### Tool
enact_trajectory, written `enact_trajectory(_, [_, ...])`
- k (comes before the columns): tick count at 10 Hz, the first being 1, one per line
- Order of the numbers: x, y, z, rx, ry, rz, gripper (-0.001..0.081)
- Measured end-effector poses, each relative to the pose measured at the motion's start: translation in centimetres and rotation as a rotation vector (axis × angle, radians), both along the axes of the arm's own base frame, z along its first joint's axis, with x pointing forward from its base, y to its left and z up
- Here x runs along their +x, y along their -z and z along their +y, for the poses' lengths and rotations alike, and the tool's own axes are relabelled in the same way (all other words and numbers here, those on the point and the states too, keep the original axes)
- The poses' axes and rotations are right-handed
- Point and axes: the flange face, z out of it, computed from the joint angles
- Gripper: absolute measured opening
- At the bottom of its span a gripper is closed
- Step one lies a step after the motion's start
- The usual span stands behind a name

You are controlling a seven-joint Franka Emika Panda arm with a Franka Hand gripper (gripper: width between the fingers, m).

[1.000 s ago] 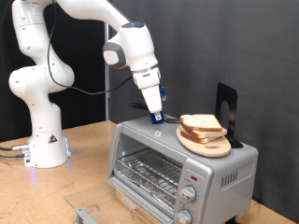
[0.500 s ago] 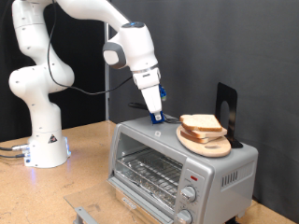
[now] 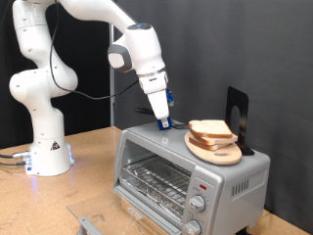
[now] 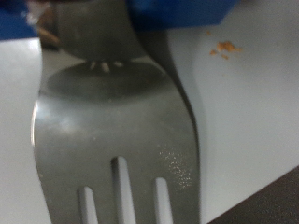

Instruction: Make a piece of toast with the oven

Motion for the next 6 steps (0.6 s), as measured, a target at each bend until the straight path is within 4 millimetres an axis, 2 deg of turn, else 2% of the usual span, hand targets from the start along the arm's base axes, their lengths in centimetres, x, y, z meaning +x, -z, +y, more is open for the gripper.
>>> enact_trajectory(1, [0.00, 0.04, 0.00, 0.000, 0.000, 0.001, 0.0774])
enact_trajectory(6, [-0.12, 0.26, 0.12, 0.008, 0.003, 0.017, 0.0806])
